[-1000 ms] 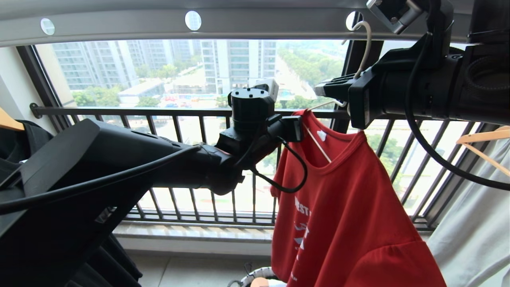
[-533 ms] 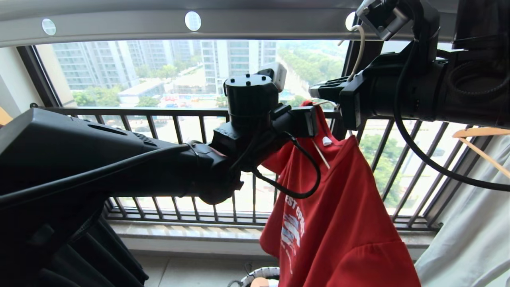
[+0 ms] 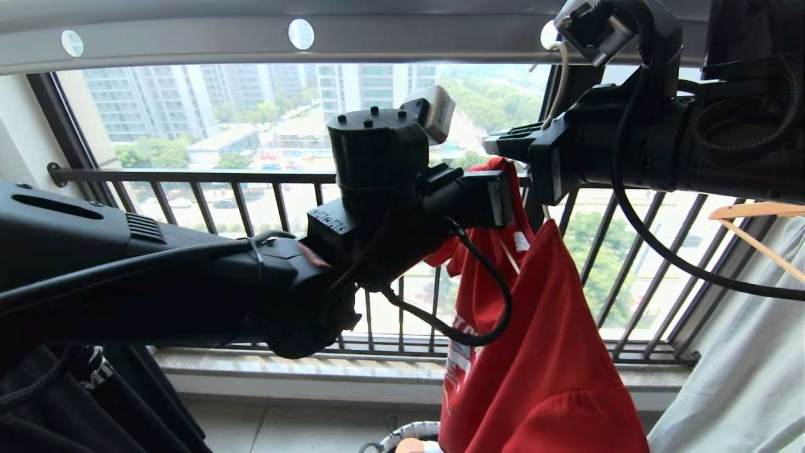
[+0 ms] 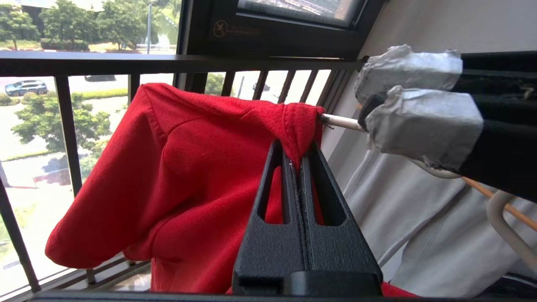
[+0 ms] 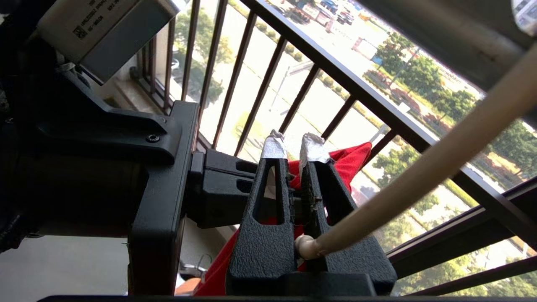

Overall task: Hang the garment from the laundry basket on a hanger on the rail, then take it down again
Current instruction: Take the clothes off the clothes rack

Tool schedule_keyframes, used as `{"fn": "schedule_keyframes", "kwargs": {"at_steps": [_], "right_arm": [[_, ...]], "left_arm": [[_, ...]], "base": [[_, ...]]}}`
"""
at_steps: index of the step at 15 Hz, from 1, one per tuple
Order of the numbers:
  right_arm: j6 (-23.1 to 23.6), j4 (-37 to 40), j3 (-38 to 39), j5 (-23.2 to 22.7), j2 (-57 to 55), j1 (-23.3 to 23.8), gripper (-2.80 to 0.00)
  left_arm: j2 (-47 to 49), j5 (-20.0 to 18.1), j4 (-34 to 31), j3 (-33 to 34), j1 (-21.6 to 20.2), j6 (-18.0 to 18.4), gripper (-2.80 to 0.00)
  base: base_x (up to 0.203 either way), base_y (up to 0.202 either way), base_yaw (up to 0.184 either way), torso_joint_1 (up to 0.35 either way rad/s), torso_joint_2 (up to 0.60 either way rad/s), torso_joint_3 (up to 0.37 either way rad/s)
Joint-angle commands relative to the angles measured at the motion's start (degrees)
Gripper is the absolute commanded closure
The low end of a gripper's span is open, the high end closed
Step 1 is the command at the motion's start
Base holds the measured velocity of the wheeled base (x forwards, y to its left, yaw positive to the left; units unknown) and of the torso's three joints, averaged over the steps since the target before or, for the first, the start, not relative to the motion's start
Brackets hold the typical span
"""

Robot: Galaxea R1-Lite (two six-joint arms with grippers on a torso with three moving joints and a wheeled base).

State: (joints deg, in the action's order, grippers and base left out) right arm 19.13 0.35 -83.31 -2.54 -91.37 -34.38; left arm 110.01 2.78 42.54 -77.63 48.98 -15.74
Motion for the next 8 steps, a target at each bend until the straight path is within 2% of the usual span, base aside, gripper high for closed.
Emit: {"fn": "schedule_keyframes", "kwargs": {"at_steps": [1,8], "right_arm": [[0.1,0.1,-0.2,0.0,-0.1,0.0,0.00],[0.1,0.1,-0.6,0.0,0.1,0.0,0.00]], "left_arm": [[-3.2,0.0,1.6,4.6,0.6,-0.1,0.00],[-3.1,0.3,1.3,4.9,0.6,0.2,0.00]], "base": [[0.000,0.000,0.000,0.000,0.00,0.000],[0.000,0.000,0.000,0.000,0.00,0.000]]}}
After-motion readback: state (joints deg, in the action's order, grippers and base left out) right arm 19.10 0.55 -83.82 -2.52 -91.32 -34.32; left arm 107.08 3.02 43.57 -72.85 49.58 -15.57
